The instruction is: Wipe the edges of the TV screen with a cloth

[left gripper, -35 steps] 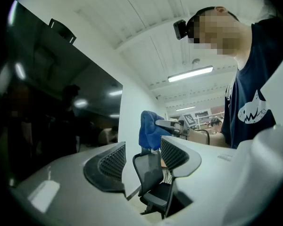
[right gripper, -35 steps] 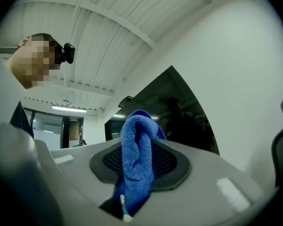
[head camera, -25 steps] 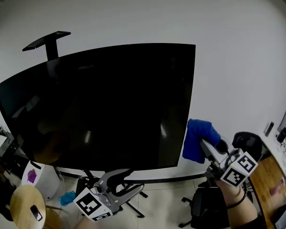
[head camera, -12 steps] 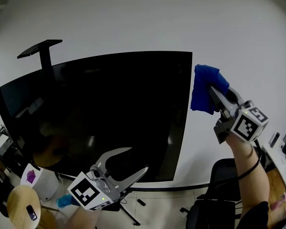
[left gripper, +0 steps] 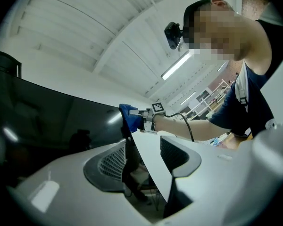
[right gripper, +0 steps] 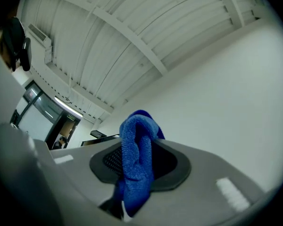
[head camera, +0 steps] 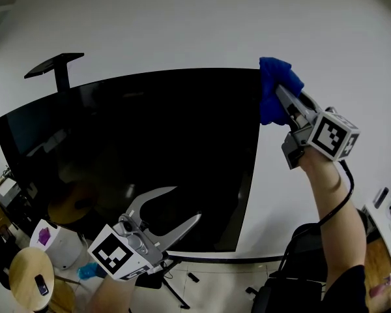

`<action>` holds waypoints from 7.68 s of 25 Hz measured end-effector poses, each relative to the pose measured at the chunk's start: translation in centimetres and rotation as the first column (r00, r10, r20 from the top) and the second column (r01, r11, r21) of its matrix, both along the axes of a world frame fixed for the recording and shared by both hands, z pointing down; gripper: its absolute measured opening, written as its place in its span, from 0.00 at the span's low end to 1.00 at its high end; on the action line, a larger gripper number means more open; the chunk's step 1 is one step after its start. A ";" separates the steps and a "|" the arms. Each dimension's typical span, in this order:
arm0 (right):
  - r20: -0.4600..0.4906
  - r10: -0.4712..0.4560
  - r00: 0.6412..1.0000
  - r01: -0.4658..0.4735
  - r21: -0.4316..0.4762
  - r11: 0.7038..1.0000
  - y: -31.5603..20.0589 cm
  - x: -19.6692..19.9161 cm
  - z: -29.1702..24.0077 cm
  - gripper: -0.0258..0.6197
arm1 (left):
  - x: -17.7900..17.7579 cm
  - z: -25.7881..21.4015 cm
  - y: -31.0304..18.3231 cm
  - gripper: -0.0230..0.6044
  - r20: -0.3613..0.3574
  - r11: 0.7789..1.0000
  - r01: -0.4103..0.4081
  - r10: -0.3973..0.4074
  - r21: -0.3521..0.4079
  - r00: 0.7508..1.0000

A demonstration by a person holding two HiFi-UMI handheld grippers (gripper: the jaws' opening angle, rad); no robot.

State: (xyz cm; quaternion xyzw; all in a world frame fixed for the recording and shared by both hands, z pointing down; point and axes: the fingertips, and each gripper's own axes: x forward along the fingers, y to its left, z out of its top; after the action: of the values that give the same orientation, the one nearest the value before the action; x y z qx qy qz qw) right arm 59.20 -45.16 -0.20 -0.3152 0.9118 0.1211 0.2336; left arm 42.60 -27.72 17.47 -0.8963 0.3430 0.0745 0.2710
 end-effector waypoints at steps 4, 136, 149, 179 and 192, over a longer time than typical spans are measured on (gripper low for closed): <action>0.020 -0.022 1.000 0.022 -0.019 1.000 -0.4 0.1 0.4 0.22 | 0.7 0.2 -0.6 0.39 -0.004 0.999 0.004 -0.004 -0.037 1.000; 0.068 -0.117 0.991 0.105 -0.933 0.343 6.6 -45.4 70.1 0.22 | -48.1 36.4 13.8 0.39 -0.087 0.692 0.239 -0.401 -0.681 0.912; 0.048 -0.228 0.973 0.125 -0.934 0.335 8.6 -56.9 69.7 0.22 | -59.0 40.0 5.6 0.39 -0.030 0.651 0.242 -0.378 -0.720 0.925; -0.023 -0.106 0.994 0.014 -0.939 0.343 10.5 -86.5 71.8 0.22 | -88.1 42.3 7.5 0.39 -0.127 0.666 0.054 -0.220 -0.744 0.967; 0.012 -0.238 0.971 0.090 -0.944 0.319 12.5 -101.2 71.8 0.22 | -98.3 44.0 7.9 0.39 -0.181 0.629 0.085 -0.346 -0.772 0.920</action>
State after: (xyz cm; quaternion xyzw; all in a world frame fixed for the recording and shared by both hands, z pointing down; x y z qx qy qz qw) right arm -42.05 -32.66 71.59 -0.2892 0.8546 -0.4295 -0.0388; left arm -55.71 -19.82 61.48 -0.8550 0.4872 0.0337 -0.1747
